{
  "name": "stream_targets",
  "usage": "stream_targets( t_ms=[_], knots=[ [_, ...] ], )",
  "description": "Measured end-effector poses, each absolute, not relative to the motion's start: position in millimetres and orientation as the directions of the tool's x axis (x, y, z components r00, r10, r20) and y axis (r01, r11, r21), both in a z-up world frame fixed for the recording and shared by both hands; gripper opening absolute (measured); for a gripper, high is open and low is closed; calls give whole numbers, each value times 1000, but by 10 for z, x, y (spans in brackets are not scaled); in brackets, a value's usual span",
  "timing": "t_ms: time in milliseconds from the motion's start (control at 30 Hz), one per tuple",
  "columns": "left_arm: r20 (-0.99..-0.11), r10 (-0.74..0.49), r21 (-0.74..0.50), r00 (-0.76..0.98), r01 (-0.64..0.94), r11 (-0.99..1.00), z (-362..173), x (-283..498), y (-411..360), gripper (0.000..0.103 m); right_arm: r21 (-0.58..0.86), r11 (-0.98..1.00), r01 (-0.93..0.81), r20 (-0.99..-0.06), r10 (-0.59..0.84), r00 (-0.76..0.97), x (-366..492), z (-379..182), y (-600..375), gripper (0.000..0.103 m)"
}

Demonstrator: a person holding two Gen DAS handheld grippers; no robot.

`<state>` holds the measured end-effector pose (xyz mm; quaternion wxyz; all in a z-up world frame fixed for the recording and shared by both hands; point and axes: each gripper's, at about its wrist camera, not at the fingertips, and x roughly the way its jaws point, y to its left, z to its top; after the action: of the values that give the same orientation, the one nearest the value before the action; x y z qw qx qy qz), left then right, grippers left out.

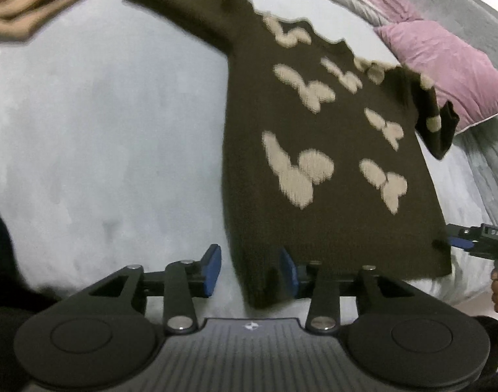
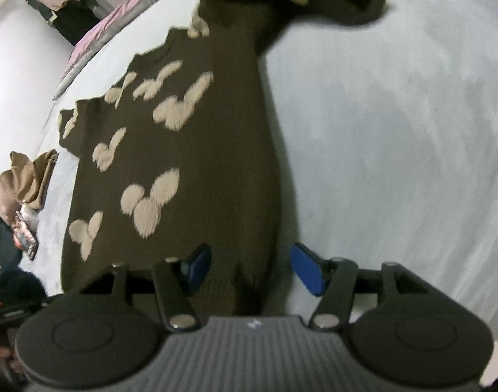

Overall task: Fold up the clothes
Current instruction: 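Lay the stretched sweater flat on the bed and open both grippers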

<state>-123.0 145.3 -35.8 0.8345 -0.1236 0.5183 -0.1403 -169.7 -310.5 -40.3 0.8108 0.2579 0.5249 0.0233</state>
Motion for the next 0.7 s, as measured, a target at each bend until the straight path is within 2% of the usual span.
stream_targets(
  t_ms=[200, 300, 433, 600, 700],
  knots=[
    [-769, -332, -289, 547, 166, 943, -210, -1038, 1144, 57, 441, 879, 184, -778, 272, 566, -1490, -260, -2940, 59],
    [-731, -345, -279, 589, 203, 938, -259, -899, 885, 62, 416, 897, 151, -749, 243, 616, -1333, -265, -2737, 76],
    [-672, -357, -247, 649, 258, 934, -339, -705, 569, 71, 349, 933, 92, -727, 208, 654, -1074, -347, -2375, 79],
    [-630, -359, -205, 688, 299, 932, -479, -341, 284, 75, 271, 962, 30, -668, 165, 725, -784, -429, -2048, 94],
    [-611, -345, -180, 713, 300, 937, -621, -131, 228, 77, 209, 978, -12, -641, 146, 754, -612, -485, -1947, 98]
  ],
)
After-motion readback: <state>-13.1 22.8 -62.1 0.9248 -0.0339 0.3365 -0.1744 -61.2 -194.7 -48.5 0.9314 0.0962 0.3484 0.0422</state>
